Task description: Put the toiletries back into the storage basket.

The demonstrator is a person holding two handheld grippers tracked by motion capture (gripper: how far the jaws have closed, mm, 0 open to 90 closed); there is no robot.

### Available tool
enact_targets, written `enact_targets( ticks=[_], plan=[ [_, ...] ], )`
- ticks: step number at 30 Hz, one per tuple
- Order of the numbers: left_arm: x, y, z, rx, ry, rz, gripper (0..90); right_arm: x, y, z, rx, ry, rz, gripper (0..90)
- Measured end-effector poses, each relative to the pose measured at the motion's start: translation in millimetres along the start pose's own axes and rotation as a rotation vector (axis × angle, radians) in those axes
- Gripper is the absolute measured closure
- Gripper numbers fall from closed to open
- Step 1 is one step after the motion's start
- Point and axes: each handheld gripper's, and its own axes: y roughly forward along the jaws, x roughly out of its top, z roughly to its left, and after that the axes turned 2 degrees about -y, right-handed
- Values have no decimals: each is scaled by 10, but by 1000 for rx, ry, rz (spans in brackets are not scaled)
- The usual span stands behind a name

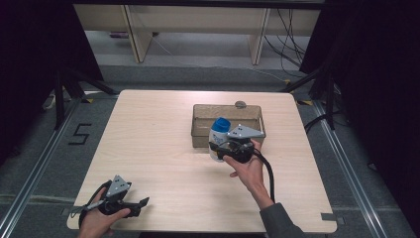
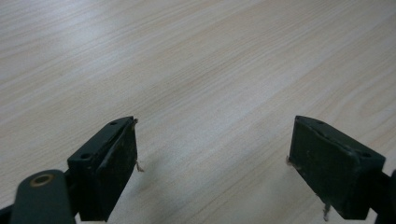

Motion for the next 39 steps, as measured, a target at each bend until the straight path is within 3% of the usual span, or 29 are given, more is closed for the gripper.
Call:
enact_targets(
  ticks=[8, 11, 13, 18, 19, 23, 25, 26, 27, 34, 38, 39],
  plan=[
    [2, -4, 8, 2, 7, 8, 147, 63, -75, -65, -4, 28, -29, 543],
    [2, -6, 7, -2, 8, 8, 148, 87, -110, -126, -23, 12, -44, 543],
    [2, -4, 8, 2, 8, 9, 148, 104, -143, -150, -17, 37, -32, 544],
    [3, -3, 7, 2, 7, 8, 148, 145, -190, -220, -23, 20, -52, 544],
    [3, -3, 7, 2, 7, 8, 148, 167, -230, -247, -49, 30, -55, 544],
    [3, -5, 8, 2, 8, 8, 147, 181, -269, -318, -58, 33, -53, 544],
    [8, -17, 13, -10, 10, 21, 148, 179, -288, -367, -72, 46, -51, 545],
    [2, -2, -4, -11, -12, -4, 147, 176, -309, -403, -83, 68, -50, 545],
    [4, -6, 8, -1, 2, 9, 148, 176, -320, -413, -100, 74, -48, 545],
    [2, 0, 3, 3, -2, 1, 148, 216, -428, -590, -137, 69, -53, 546],
    [8, -18, 13, -8, 14, 22, 148, 226, -460, -662, -157, 72, -45, 546],
    [13, -33, 36, -5, 45, 48, 148, 227, -472, -681, -174, 67, -47, 546]
  ],
)
